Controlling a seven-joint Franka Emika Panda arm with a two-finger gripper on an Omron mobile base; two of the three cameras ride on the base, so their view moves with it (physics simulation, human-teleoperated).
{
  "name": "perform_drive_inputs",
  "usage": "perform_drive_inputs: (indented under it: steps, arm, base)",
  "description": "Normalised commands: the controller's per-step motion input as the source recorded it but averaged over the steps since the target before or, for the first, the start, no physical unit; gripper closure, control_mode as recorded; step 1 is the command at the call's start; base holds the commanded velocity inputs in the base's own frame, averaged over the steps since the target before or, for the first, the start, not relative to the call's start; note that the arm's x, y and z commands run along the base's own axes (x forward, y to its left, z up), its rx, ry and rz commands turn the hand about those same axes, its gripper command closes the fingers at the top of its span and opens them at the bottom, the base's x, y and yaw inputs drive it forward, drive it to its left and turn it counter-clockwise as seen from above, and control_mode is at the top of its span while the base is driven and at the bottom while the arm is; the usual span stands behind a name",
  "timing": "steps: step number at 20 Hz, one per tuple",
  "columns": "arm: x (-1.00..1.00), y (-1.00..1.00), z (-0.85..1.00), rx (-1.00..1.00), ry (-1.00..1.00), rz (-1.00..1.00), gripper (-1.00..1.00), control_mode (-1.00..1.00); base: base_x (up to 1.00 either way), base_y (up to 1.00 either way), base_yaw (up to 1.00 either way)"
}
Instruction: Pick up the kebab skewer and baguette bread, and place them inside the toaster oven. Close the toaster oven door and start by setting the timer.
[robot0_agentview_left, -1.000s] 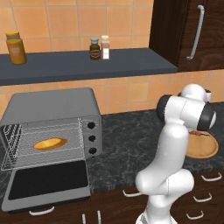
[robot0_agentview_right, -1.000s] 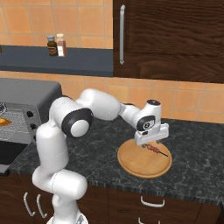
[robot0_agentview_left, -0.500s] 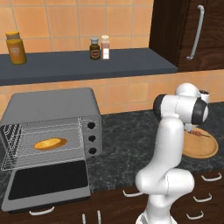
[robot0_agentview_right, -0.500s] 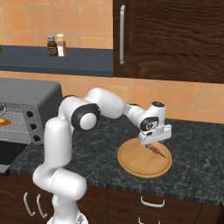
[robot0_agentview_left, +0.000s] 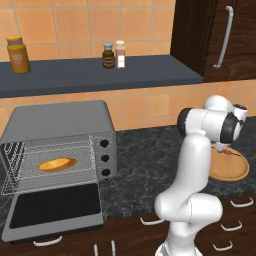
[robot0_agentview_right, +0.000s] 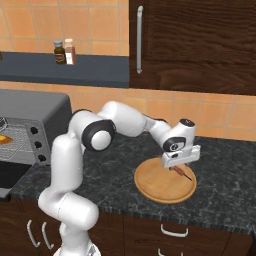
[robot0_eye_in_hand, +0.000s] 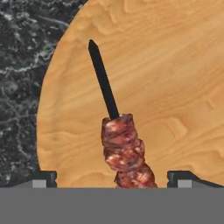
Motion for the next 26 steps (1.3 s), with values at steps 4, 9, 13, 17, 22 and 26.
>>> perform_drive_inputs:
  steps: [4,9,13,17,22,26]
  arm:
    - [-0.2,0.17,-0.22,-0.06,-0.05,-0.01,-1.0,-1.0]
    - [0.14,0.11,-0.17,-0.05,0.0,-0.01,-1.0,-1.0]
    - [0.16,0.0,-0.18,-0.02,0.0,0.0,1.0,-1.0]
    - [0.15,0.0,-0.1,0.0,0.0,0.0,1.0,-1.0]
    - [0.11,0.0,-0.12,0.0,0.0,0.0,1.0,-1.0]
    - [0.02,0.0,-0.02,-0.02,0.0,0.0,1.0,-1.0]
  base:
    - [0.0,0.0,0.0]
    - [0.0,0.0,0.0]
    - [0.0,0.0,0.0]
    - [0.0,0.0,0.0]
    - [0.0,0.0,0.0]
    - [0.0,0.0,0.0]
